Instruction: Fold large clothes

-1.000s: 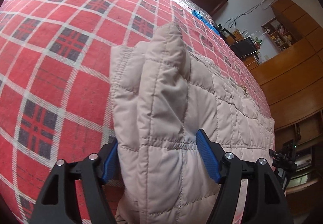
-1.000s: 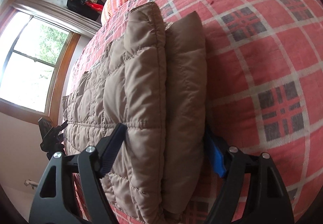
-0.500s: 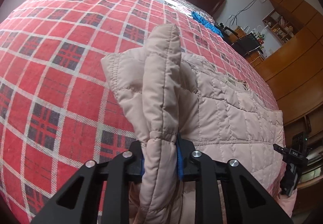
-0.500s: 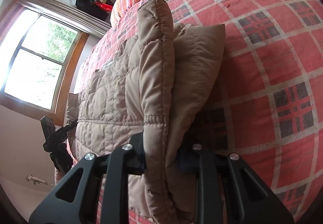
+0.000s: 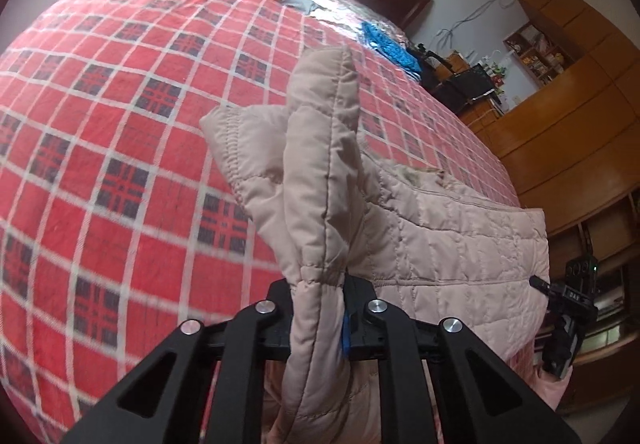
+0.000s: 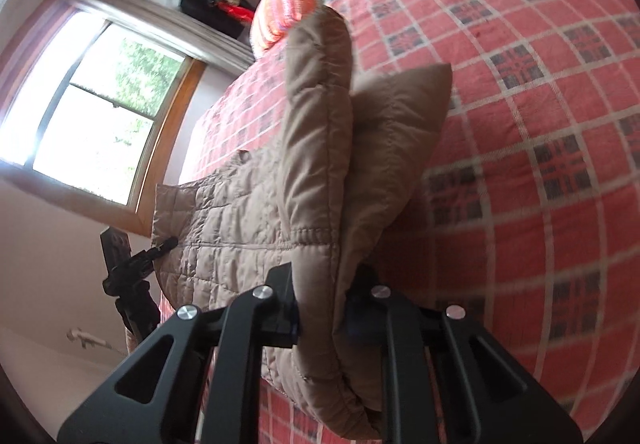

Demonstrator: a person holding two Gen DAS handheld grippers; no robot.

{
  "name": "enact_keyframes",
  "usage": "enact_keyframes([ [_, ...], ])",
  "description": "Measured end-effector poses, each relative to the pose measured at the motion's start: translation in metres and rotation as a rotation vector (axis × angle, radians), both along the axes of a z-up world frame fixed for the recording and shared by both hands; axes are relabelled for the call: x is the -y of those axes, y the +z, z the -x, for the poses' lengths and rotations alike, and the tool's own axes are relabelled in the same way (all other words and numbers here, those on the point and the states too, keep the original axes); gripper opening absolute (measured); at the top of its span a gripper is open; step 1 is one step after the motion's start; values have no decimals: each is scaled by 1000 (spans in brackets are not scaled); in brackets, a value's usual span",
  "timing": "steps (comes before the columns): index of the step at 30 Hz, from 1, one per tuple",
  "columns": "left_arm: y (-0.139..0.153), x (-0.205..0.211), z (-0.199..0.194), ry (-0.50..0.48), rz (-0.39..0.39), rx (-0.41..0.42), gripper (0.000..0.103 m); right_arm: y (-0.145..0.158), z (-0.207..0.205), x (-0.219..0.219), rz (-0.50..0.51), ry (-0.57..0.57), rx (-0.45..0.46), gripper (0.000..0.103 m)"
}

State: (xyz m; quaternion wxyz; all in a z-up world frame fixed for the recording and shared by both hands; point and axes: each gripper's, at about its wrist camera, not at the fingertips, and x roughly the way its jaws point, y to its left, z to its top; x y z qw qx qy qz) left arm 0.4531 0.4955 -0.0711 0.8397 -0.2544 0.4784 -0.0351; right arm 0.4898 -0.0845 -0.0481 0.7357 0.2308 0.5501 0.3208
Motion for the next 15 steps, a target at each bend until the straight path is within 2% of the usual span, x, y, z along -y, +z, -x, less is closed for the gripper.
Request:
enact_keyframes([
  [4, 17, 8, 40, -38, -25, 30, 13, 19, 38, 2, 15, 32, 39, 14],
  [6, 15, 8, 53, -47, -32, 11, 13, 17, 52, 3, 38, 37, 20, 14],
  [9, -4, 5, 60, -53, -57, -38, 13, 1, 61, -5, 103, 52, -8, 14],
  [12, -37, -2, 54, -35, -59, -107, 15, -26, 55, -5, 157, 28, -68, 15],
  [15, -62, -10, 51, -19, -20, -130, 18, -56, 47, 1, 140, 9, -142, 18],
])
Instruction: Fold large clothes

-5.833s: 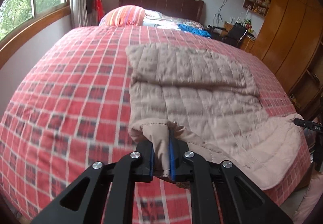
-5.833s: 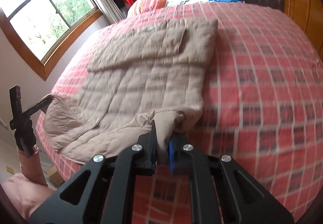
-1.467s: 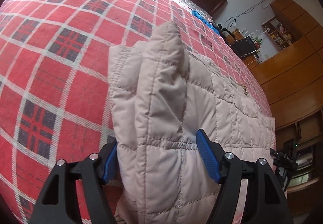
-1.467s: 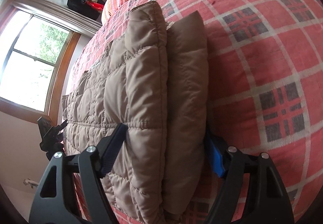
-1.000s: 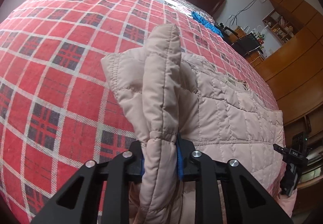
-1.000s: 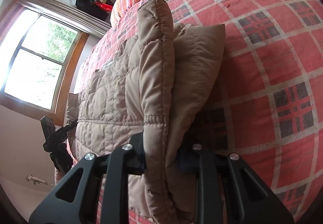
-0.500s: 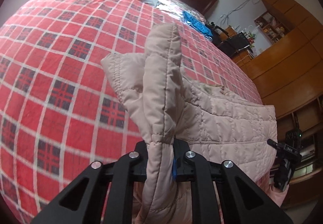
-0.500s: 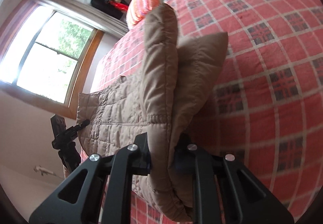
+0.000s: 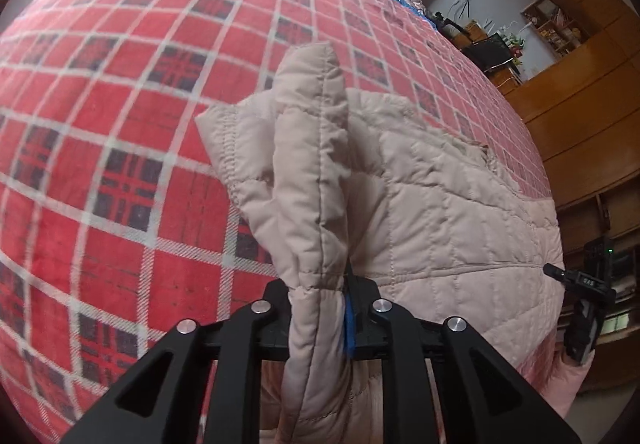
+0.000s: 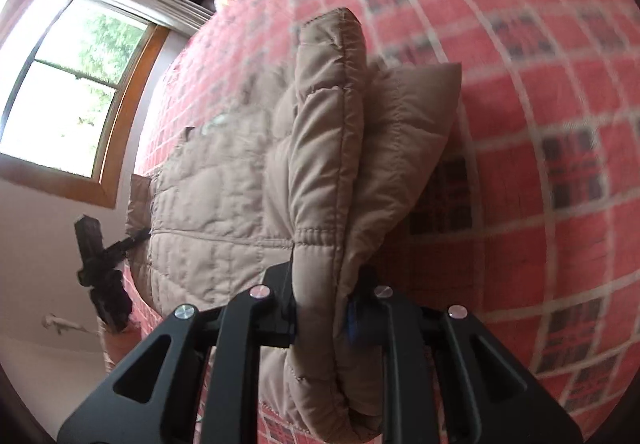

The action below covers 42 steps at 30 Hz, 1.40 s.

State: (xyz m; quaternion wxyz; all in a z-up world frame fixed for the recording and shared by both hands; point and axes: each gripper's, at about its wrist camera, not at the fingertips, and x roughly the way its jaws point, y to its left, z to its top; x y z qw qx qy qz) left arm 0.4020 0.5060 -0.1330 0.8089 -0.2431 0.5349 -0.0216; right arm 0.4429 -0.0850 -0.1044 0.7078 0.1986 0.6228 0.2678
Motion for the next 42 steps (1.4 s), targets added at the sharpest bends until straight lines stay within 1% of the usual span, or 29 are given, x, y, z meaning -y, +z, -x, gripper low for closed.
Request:
enact_keyframes([
  [1, -2, 0, 0, -3, -8, 9, 19, -4, -2, 1, -8, -4, -7, 19],
  [2, -2, 3, 0, -13, -34, 19, 20, -10, -3, 2, -15, -8, -15, 20],
  [4, -2, 11, 0, -26, -93, 25, 22, -16, -4, 2, 4, -7, -14, 22],
  [7, 0, 22, 2, -36, -160, 26, 25, -13, 3, -1, 40, 0, -1, 29],
  [8, 2, 24, 2, -38, -191, 25, 31, -8, 4, -2, 71, 2, 16, 39],
  [9, 4, 24, 2, -34, -210, 25, 34, -4, 6, -4, 106, -9, 31, 51],
  [10, 7, 24, 4, -28, -226, 24, 39, 4, 11, -15, 136, -18, 48, 56],
  [12, 13, 24, 11, -31, -235, 30, 41, 19, 19, -18, 173, -25, 103, 59],
  [14, 23, 22, 23, -33, -218, 44, 54, 41, 31, -16, 202, -43, 169, 64],
  [17, 37, 19, 43, -18, -208, 69, 56, 71, 47, -20, 249, -53, 246, 65],
  [19, 42, 18, 54, -15, -180, 72, 59, 82, 55, -26, 245, -27, 263, 61],
  [21, 45, 21, 64, -9, -166, 72, 59, 88, 68, -42, 259, 28, 262, 45],
  [23, 45, 24, 74, -10, -177, 71, 60, 89, 78, -57, 277, 73, 257, 36],
  [24, 44, 27, 79, -10, -180, 67, 61, 90, 83, -64, 293, 96, 256, 28],
  [26, 41, 29, 86, -5, -176, 55, 62, 88, 91, -80, 308, 140, 251, 21],
  [28, 38, 31, 92, -3, -178, 44, 62, 88, 97, -86, 307, 169, 243, 15],
  [29, 36, 32, 95, -2, -181, 41, 63, 86, 100, -93, 326, 185, 239, 12],
  [32, 32, 32, 103, 3, -179, 35, 65, 75, 101, -104, 356, 211, 212, 12],
  [35, 29, 30, 109, 7, -138, 45, 66, 66, 103, -115, 388, 228, 191, 12],
  [38, 26, 30, 113, 11, -105, 52, 67, 59, 101, -117, 396, 229, 172, 10],
  [42, 21, 35, 114, 6, -84, 47, 67, 53, 99, -112, 419, 213, 151, 10],
])
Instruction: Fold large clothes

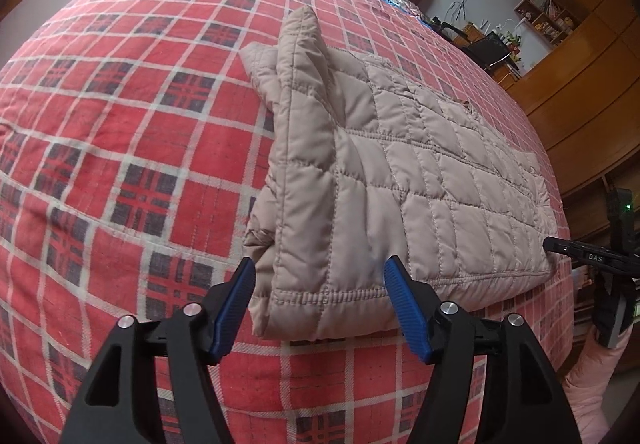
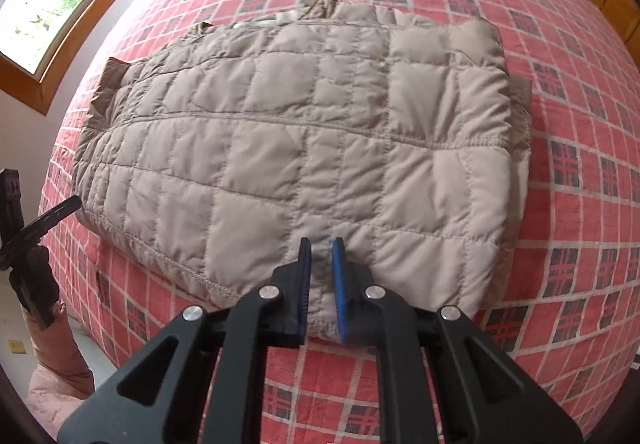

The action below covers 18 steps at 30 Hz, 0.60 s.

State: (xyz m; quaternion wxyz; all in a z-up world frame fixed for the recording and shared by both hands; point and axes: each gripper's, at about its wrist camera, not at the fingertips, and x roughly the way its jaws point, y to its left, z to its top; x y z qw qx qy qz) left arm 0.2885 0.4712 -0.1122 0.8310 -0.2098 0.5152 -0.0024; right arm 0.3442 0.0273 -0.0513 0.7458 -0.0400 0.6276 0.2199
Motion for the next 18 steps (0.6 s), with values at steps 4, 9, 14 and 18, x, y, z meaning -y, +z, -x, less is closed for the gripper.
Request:
enact_keyframes([
  [4, -4, 5, 0, -4, -1, -6, 69, 0, 1, 9, 27, -16, -3, 10],
  [9, -6, 10, 1, -1, -4, -7, 70, 3, 2, 23, 59, -38, 0, 10],
  [14, -7, 12, 6, 6, 0, -2, 74, -2, 0, 45, 96, -75, -11, 10],
  [18, -10, 17, 8, 21, -6, 1, 77, -19, -4, 54, 95, -80, -45, 5],
])
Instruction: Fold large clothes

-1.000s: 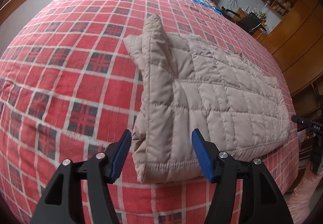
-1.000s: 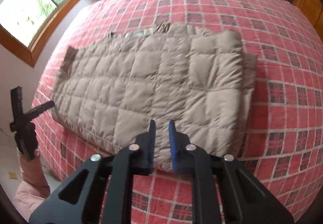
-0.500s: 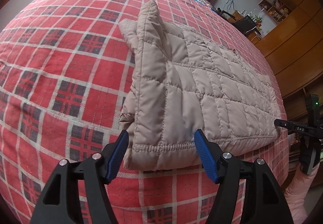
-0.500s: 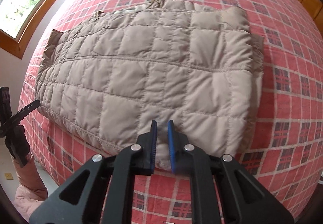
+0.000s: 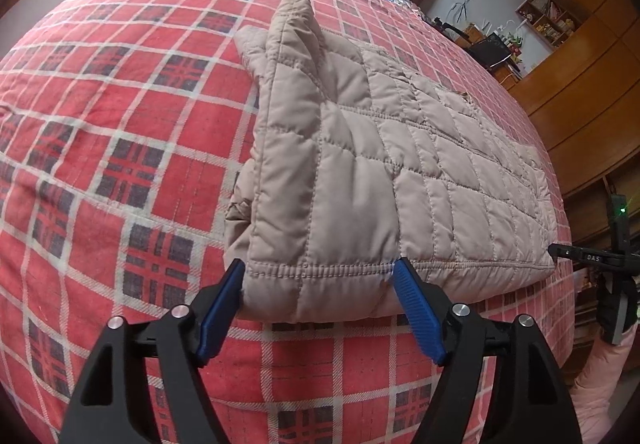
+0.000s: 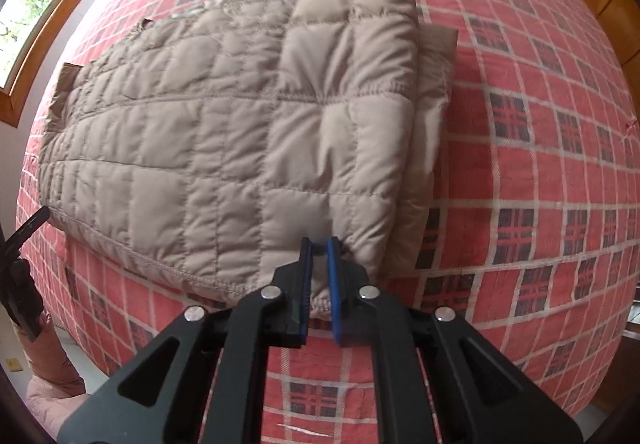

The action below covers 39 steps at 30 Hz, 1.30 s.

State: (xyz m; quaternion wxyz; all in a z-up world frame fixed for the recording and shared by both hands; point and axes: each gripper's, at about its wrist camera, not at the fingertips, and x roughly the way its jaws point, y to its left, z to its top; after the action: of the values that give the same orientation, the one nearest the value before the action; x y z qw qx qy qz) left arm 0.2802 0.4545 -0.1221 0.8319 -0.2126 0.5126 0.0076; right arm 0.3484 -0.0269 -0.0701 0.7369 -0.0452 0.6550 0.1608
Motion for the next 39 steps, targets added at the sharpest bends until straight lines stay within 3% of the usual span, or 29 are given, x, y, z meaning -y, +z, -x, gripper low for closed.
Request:
enact_keyframes([
  [11, -7, 10, -7, 66, -38, 17, 83, -36, -7, -3, 5, 36, -30, 4],
  [17, -15, 1, -10, 106, 17, 16, 83, -36, -4, -1, -4, 37, -34, 4],
  [20, -11, -6, 1, 134, 54, 14, 80, -37, -1, -4, -17, 31, -38, 4],
  [23, -1, -13, 22, 178, 38, 33, 80, -40, -3, 1, -22, 34, -35, 4],
  [28, -9, -16, 33, 199, 113, 19, 80, -43, -10, 9, -27, 30, -38, 4],
  [35, -36, -29, 21, 281, 285, 59, 78, -41, -8, 7, -36, 26, -27, 4],
  [39, -37, -36, 19, 327, 319, 74, 56, -42, -10, 11, -47, 26, -36, 4],
])
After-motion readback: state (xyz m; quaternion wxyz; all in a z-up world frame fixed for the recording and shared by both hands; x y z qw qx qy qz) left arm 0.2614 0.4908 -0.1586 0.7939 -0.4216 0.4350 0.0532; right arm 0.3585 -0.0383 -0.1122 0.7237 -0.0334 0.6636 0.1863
